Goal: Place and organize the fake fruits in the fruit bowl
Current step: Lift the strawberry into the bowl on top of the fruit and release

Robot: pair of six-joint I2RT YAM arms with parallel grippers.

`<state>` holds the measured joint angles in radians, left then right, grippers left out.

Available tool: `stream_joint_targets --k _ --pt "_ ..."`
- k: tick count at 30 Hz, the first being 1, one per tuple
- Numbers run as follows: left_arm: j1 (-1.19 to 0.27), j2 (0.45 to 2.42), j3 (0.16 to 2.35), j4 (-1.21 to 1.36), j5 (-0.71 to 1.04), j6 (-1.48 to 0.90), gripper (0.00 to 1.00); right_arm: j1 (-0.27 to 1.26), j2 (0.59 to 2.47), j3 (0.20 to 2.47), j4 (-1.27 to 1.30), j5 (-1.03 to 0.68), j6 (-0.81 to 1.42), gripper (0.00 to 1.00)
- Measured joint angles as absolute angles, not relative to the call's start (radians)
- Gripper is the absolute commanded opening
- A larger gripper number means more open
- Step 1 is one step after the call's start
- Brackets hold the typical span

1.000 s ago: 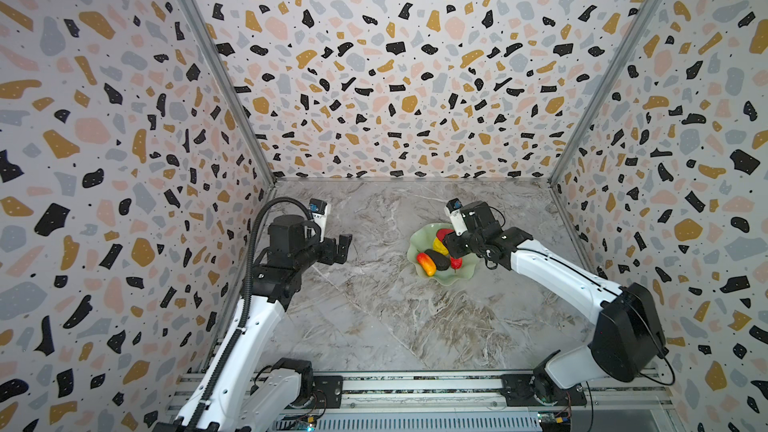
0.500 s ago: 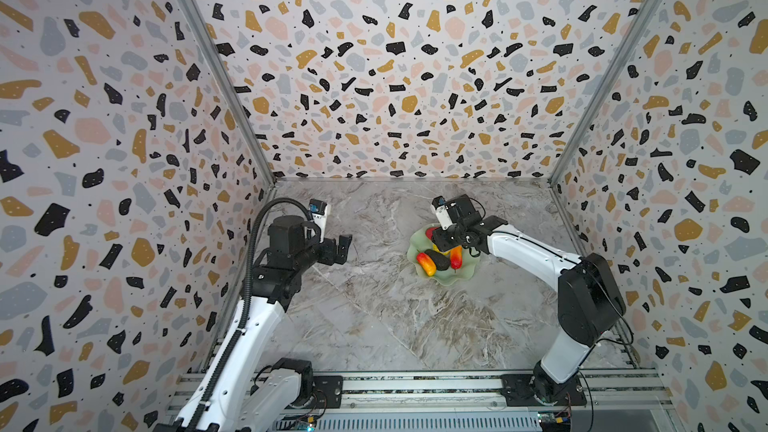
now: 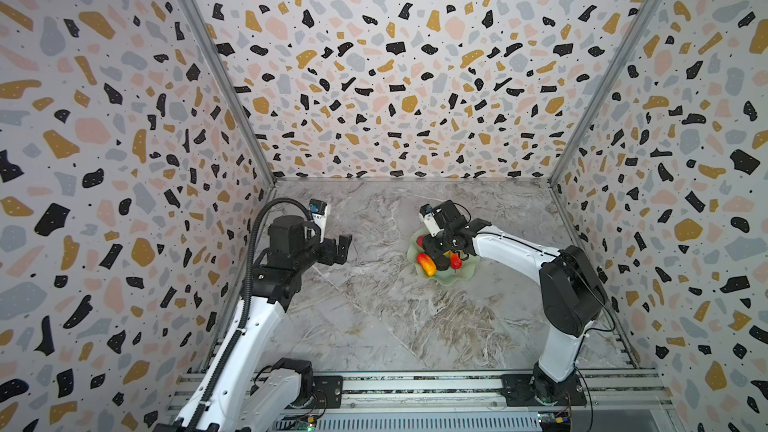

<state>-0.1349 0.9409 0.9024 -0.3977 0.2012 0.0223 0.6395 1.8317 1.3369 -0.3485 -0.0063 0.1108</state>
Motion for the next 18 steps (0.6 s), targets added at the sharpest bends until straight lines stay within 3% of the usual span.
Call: stream_joint_targets --k 12,18 --pt "-0.135 0.941 0.900 -0.396 0.201 0.022 1.00 0.640 1.832 1.349 -0.345 0.017 0.108 0.66" --pt "-0.135 0.941 0.900 -0.396 0.201 0.022 0.99 0.640 1.832 1.362 -0.346 0.029 0.103 0.76"
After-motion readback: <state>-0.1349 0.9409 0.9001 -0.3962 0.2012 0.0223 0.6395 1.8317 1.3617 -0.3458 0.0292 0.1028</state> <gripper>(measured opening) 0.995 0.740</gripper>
